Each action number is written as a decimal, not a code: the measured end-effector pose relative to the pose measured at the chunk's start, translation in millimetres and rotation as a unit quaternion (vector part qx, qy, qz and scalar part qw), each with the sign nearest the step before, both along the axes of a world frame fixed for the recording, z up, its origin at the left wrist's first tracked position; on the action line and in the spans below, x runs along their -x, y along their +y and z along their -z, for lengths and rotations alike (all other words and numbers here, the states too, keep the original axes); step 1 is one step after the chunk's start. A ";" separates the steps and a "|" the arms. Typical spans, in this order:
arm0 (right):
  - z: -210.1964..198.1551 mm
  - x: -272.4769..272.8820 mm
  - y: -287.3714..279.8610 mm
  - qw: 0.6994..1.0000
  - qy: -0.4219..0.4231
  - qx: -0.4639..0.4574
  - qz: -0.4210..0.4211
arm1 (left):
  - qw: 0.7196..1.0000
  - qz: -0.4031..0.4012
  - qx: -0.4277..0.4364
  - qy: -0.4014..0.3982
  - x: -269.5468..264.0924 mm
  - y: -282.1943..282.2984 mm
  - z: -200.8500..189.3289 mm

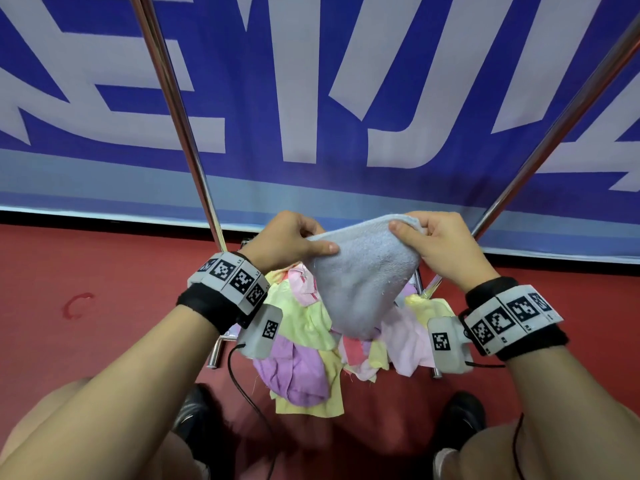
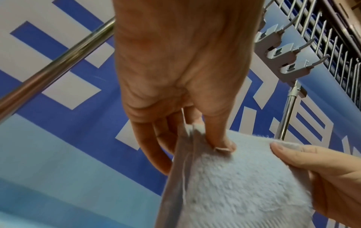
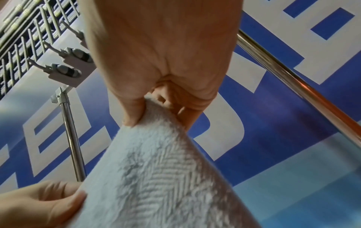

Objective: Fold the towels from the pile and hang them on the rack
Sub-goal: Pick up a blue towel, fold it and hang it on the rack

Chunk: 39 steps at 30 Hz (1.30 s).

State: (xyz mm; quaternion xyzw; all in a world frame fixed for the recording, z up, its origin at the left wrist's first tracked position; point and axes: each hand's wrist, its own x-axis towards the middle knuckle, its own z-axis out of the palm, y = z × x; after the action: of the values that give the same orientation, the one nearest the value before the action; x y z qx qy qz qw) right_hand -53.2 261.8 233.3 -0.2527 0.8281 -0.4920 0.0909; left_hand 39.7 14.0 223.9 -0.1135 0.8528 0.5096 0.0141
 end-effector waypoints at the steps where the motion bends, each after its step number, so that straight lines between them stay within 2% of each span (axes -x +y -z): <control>1: -0.4 -0.8 -1.3 1.000 -0.008 0.024 0.013 | 1.000 -0.020 0.015 0.014 -0.4 -3.1 -1.5; 3: -1.1 -4.9 -6.8 0.995 -0.039 0.080 0.036 | 0.995 -0.061 0.030 0.068 -0.5 -5.7 -2.7; 5: 2.5 -7.9 -13.2 0.986 -0.071 0.136 0.065 | 0.991 -0.067 0.015 0.116 -1.9 -1.9 -4.2; 9: 7.0 -4.8 -18.5 0.971 -0.086 0.192 0.112 | 0.992 -0.029 -0.029 0.118 -5.2 5.6 -10.1; 12: 4.1 -3.6 -18.0 0.976 -0.048 0.175 0.119 | 0.992 0.017 -0.102 0.078 -7.1 6.8 -11.9; 14: 4.2 -5.7 -20.0 0.983 -0.012 0.139 0.121 | 0.986 0.081 -0.133 0.057 -8.1 10.4 -11.6; 16: 6.0 -7.8 -23.4 0.988 0.026 0.095 0.120 | 0.983 0.148 -0.099 0.039 -9.9 16.1 -12.4; 18: 6.3 -10.3 -25.6 0.990 0.063 0.051 0.112 | 0.987 0.161 -0.018 0.010 -9.3 20.2 -10.5; 20: 6.6 -13.0 -26.3 0.989 0.098 0.027 0.104 | 0.994 0.103 0.026 -0.008 -8.2 22.6 -6.6; 22: 9.4 -14.6 -26.2 0.983 0.152 0.022 0.101 | 1.000 0.016 0.013 -0.003 -6.4 24.6 -3.0; 24: 14.9 -18.1 -29.8 0.976 0.200 0.022 0.085 | 0.996 -0.043 -0.079 -0.006 -4.5 27.8 -2.9; 26: 21.8 -25.9 -36.8 0.971 0.232 0.013 0.045 | 0.980 -0.069 -0.184 -0.020 -3.8 31.9 -7.8; 29: 28.3 -38.0 -46.1 0.969 0.247 0.017 0.003 | 0.964 -0.073 -0.256 -0.025 -4.9 35.1 -15.2; 32: 29.8 -43.2 -50.6 0.970 0.241 0.026 -0.018 | 0.965 -0.071 -0.252 -0.010 -5.9 34.8 -12.6; 36: 32.9 -42.3 -48.8 0.970 0.236 -0.005 -0.055 | 0.967 -0.087 -0.238 0.010 -5.2 33.2 -8.6; 39: 31.6 -42.6 -45.1 0.974 0.213 -0.010 -0.082 | 0.973 -0.115 -0.195 0.033 -1.5 27.8 -4.0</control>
State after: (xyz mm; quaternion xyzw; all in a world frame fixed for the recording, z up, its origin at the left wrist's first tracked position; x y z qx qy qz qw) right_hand -10.6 216.7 201.6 -0.4179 0.8098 -0.4093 -0.0451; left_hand 41.3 41.8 227.9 -0.1891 0.7181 0.6677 -0.0515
